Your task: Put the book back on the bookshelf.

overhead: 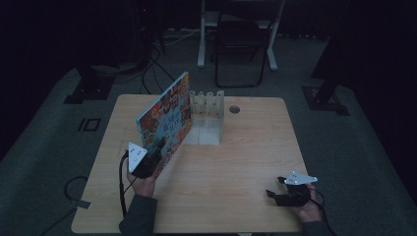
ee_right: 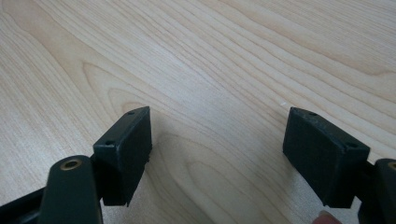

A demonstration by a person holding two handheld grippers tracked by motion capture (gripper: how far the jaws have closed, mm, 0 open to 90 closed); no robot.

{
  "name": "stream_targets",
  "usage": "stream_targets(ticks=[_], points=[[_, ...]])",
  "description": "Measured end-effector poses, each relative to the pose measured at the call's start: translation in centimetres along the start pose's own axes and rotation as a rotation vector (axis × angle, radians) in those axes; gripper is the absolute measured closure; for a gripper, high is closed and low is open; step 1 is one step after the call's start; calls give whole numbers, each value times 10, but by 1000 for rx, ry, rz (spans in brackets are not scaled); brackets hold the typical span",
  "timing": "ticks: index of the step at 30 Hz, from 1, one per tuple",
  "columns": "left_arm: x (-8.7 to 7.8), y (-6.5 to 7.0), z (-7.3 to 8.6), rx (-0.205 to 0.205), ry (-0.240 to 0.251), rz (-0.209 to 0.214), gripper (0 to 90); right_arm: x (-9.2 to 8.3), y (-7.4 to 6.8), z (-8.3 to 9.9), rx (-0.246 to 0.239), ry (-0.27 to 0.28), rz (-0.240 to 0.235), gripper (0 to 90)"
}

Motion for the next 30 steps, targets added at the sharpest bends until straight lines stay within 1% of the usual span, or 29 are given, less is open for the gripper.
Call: stream_targets(ticks=[4,9,14,22,30], points=[[2,-1,1,2,-1,-4,811,0,0,0,-1,0,0,234],[5,0,1,4,-2,1,811,0,0,0,-1,0,0,234],[12,-1,2,8,-8,-1,811,0,0,0,-1,0,0,234],[19,-2,2,9,-1,-3,811,0,0,0,1,-1,0,234],[25,-4,1,13,2,-16,810,0,0,0,0,-1,0,234]])
Point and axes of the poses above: each handheld gripper's, and its own axes: x roughly forward along the jaws, z roughly out of its underside, y roughly to its right, the point moved 5 cm from there along x, roughly forward along the jaws, and after that the axes turned 15 degrees about y, right-handed, at the moved point
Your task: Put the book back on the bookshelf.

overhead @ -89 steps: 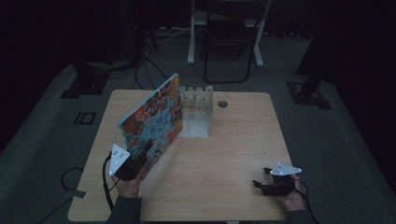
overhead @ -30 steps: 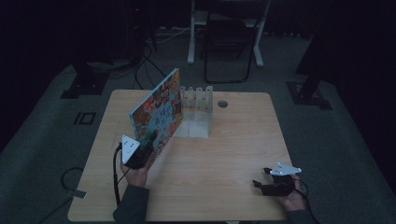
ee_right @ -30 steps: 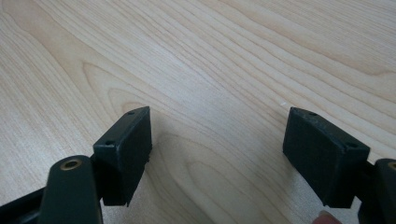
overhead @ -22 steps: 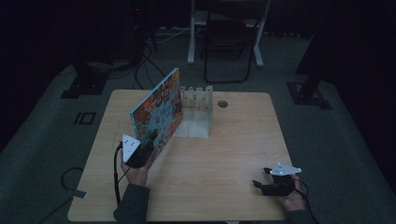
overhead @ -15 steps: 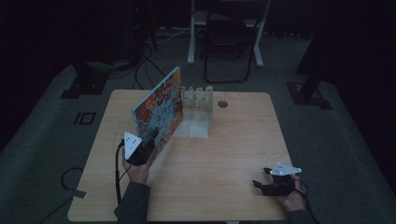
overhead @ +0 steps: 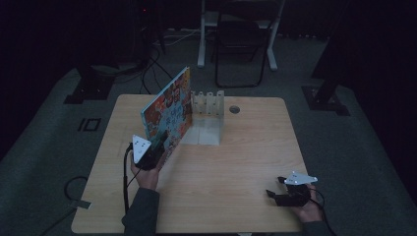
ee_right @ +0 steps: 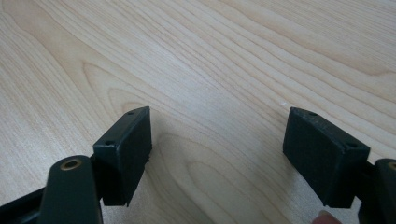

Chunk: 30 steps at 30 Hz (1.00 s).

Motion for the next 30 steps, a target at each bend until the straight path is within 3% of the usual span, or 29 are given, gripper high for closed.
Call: stream_targets(ticks=[15,30], points=[[18,2,9,30,-15,-43,811,0,0,0,1,1,-2,230],[26,5,20,49,-26,-34,810,0,0,0,1,0,-3,230]])
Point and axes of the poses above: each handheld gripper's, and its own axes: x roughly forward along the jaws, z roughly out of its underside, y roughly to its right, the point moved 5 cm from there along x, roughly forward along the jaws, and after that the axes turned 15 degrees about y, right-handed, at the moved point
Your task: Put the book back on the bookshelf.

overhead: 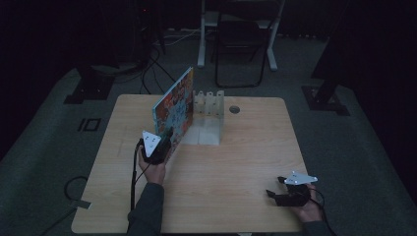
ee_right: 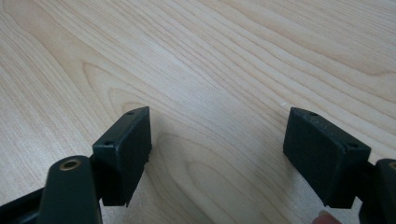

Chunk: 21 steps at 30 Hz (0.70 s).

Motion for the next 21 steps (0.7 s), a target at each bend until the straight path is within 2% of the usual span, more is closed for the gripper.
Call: stream_targets(ticks=[11,21], points=[[-6,-2,5,-9,4,-1,808,0,0,0,-2,0,1,230],[-21,-2,19,-3,-24,11,809,0,0,0,-4,0,2,229]])
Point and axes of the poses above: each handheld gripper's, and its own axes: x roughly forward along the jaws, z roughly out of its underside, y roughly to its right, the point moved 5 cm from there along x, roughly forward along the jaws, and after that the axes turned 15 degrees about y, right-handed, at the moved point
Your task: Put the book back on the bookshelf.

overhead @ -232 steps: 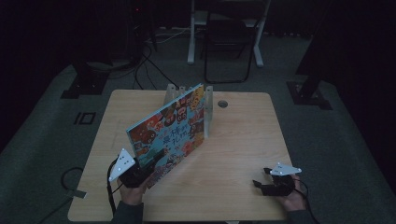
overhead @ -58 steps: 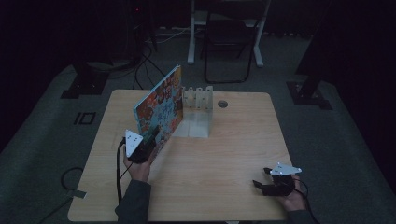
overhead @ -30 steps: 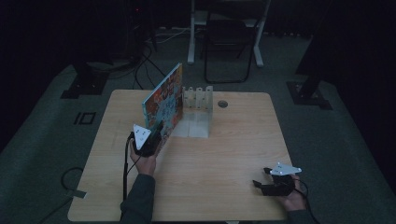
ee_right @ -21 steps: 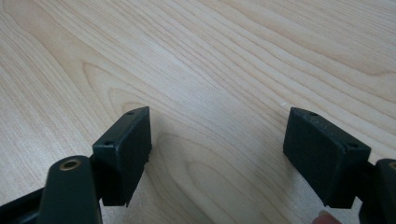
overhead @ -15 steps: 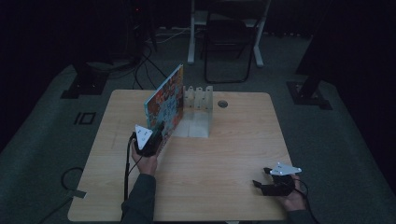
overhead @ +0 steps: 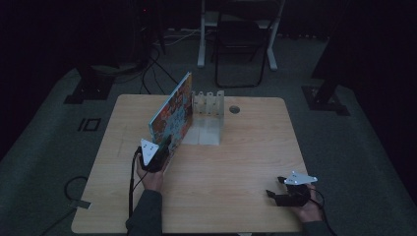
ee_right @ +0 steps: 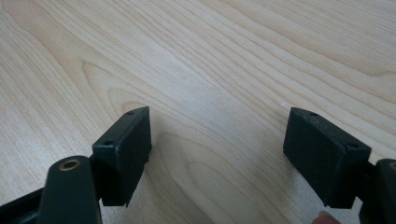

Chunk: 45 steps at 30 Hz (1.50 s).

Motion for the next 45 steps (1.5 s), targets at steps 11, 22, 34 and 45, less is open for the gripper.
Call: stream_targets(ticks=[11,22,34,45], points=[[-8,-3,10,-18,-13,1,808,0,0,0,-2,0,0,229],[-8,-4,8,-34,15,23,787,0,0,0,-2,0,0,228],[-3,4,-1,39,18,26,806,0,0,0,-1,0,-1,228],[2,5,-9,51,17,16,810,0,0,0,1,1,-2,228]])
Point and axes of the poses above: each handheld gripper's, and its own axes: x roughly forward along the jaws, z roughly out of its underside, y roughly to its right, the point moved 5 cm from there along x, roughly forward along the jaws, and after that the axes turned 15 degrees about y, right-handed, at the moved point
